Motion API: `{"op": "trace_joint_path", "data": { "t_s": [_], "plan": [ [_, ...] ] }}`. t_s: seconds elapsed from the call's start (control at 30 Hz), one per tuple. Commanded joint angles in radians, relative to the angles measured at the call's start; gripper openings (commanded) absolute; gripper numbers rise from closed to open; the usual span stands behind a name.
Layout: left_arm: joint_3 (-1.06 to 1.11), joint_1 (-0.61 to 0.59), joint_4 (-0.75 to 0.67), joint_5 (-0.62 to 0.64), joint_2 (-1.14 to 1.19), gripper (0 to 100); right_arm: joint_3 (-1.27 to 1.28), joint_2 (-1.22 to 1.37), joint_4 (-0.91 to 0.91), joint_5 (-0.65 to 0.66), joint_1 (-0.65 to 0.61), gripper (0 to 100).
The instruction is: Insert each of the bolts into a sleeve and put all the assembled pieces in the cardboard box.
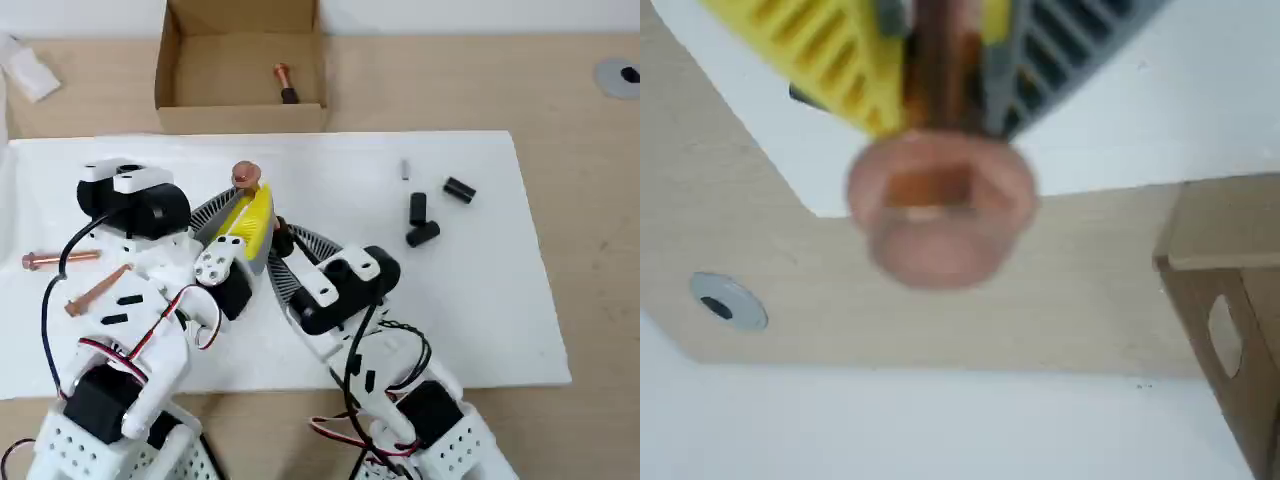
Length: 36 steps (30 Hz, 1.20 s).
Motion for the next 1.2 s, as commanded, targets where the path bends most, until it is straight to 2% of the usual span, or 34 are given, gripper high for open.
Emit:
{"op": "trace_joint_path", "data": {
  "t_s": [0.0, 0.3, 0.47, 0.67, 0.73, 0.8, 0.87, 0.93, 1.07, 1.17],
  "plan": [
    [-0.026, 0.018, 0.029, 0.000, 0.001, 1, -0.012, -0.016, -0.023, -0.006, -0.010, 0.9],
    [-0.103, 0.038, 0.167, 0.008, -0.002, 12, -0.012, -0.016, -0.021, -0.006, -0.010, 0.9],
    [-0.180, -0.032, 0.261, 0.126, 0.001, 21, -0.012, -0.015, -0.021, -0.005, -0.008, 0.9],
    [-0.374, -0.040, 0.397, 0.133, 0.022, 21, -0.015, -0.005, -0.025, -0.008, 0.079, 0.9],
    [-0.434, -0.081, 0.414, 0.133, 0.067, 20, -0.033, -0.002, -0.026, -0.008, 0.101, 0.9],
    [-0.479, -0.147, 0.414, 0.127, 0.128, 15, -0.073, 0.033, -0.028, -0.005, 0.110, 0.9],
    [-0.516, -0.210, 0.411, 0.121, 0.213, 7, -0.131, 0.119, -0.031, 0.025, 0.111, 0.9],
    [-0.540, -0.276, 0.411, 0.044, 0.309, 1, -0.209, 0.251, -0.081, 0.060, 0.130, 0.9],
    [-0.552, -0.350, 0.417, -0.025, 0.463, 0, -0.441, 0.599, -0.189, 0.061, 0.202, 0.9],
    [-0.534, -0.381, 0.417, -0.086, 0.476, 0, -0.654, 0.872, -0.230, 0.058, 0.243, 0.9]
  ]
}}
